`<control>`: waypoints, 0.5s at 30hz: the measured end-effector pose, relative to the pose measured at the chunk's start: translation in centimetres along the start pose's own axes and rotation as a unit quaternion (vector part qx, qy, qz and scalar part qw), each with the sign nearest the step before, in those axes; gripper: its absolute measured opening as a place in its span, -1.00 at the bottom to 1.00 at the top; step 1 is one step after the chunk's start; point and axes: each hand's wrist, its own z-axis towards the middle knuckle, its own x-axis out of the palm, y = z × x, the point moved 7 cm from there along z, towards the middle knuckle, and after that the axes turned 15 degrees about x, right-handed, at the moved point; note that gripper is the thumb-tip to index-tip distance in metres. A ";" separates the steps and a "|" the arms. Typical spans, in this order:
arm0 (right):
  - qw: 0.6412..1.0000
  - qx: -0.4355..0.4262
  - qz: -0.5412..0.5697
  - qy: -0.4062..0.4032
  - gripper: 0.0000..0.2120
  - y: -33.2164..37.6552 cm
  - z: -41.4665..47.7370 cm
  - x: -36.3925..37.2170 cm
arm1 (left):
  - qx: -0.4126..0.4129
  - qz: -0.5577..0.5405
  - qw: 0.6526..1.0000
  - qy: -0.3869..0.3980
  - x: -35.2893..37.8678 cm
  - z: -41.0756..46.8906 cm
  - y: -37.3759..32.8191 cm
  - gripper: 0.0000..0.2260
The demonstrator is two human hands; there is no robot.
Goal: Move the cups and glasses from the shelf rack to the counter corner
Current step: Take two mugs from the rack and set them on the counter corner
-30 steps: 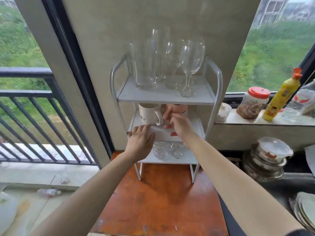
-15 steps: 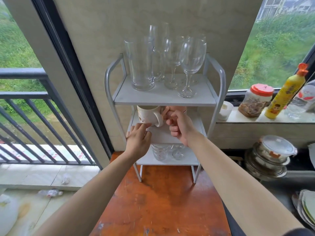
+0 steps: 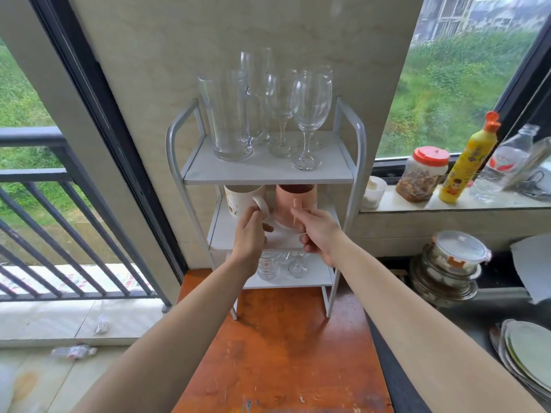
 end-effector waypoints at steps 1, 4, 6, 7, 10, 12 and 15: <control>1.000 0.009 0.003 0.009 -0.66 -0.2 -0.4 0.1 | -0.012 -0.010 1.000 -0.009 0.2 -0.2 -0.1 -0.81; 0.999 0.032 0.003 0.015 -0.60 -1.2 -1.4 0.3 | -0.031 -0.030 0.998 -0.038 -0.3 -0.8 -0.2 -0.86; 0.999 0.032 0.008 0.010 -0.55 -1.9 -2.0 0.3 | -0.041 -0.037 0.997 -0.060 -1.1 -1.5 -0.1 -0.88; 0.999 0.031 0.013 0.007 -0.54 -2.1 -2.4 0.4 | -0.046 -0.033 0.996 -0.069 -1.6 -2.0 -0.1 -0.86; 1.000 0.019 0.013 -0.018 -0.53 -3.1 -3.8 0.4 | -0.060 -0.028 0.995 -0.078 -3.1 -3.5 0.0 -0.77; 0.999 0.004 0.032 -0.028 -0.54 -4.0 -4.7 0.4 | -0.058 -0.027 0.995 -0.081 -3.7 -4.8 -0.1 -0.75; 0.993 -0.029 0.101 -0.047 -0.52 -5.5 -6.3 0.2 | -0.056 -0.028 0.990 -0.123 -4.3 -7.3 -0.4 -0.72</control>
